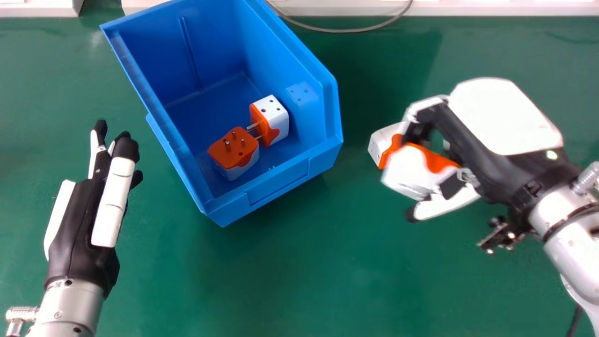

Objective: Pick all objects and put in blue box

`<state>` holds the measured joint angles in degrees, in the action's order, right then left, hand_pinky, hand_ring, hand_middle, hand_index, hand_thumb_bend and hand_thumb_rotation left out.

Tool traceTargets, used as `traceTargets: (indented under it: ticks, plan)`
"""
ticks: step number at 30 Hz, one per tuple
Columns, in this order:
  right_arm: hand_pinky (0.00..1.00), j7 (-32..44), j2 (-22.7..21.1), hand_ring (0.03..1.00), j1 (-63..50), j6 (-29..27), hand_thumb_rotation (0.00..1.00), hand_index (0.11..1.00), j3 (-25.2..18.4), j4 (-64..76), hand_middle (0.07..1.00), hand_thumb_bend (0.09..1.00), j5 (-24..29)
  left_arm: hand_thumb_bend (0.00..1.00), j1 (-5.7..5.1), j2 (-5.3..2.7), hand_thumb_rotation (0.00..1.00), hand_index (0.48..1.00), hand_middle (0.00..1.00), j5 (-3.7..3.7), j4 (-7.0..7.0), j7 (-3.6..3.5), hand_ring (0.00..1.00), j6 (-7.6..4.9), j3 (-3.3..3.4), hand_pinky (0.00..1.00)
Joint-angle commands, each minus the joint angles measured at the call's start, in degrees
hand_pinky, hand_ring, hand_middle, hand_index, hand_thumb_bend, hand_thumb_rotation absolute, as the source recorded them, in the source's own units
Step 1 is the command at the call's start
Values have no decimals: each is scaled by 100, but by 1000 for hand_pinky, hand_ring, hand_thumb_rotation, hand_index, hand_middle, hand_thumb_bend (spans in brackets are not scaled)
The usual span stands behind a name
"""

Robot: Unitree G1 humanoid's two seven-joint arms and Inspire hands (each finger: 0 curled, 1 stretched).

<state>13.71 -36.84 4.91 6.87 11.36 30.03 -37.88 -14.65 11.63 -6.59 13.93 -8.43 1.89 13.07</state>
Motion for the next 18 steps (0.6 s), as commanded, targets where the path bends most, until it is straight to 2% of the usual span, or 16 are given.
traceTargets:
  ticks: [1,5,9,14,15,16,17,18]
  plan:
    - [112,80,209,174,246,-85,0,496,-98,287,416,508,148,749,17,-23,956,985,992,101,110,72,964,-3,-39,929]
    - [77,50,719,135,832,-432,0,485,99,200,456,514,312,756,123,-4,954,986,992,143,-57,105,965,-34,-81,930]
    - [62,-224,1175,115,1417,-880,0,480,388,-438,457,516,129,760,124,-7,953,986,993,164,-33,127,967,-22,-118,932]
    - [43,-425,1751,93,2301,-1022,0,477,844,-1284,434,514,-412,764,107,-16,953,986,995,188,-2,133,970,-34,-151,938]
    - [31,-470,1870,82,2459,-1057,50,477,902,-1484,328,505,-439,764,106,-17,954,987,996,183,-6,127,973,-39,-150,942]
    - [25,-501,1948,77,2561,-1088,83,478,935,-1621,263,499,-453,764,105,-17,955,988,997,179,-9,123,974,-42,-149,945]
    - [22,-545,2034,75,2693,-1121,112,480,973,-1807,211,494,-468,763,101,-20,956,988,998,177,-1,121,975,-40,-150,948]
    - [26,-611,2131,81,2848,-1151,123,479,1023,-2029,203,492,-515,763,101,-21,957,989,998,171,-9,116,976,-46,-146,949]
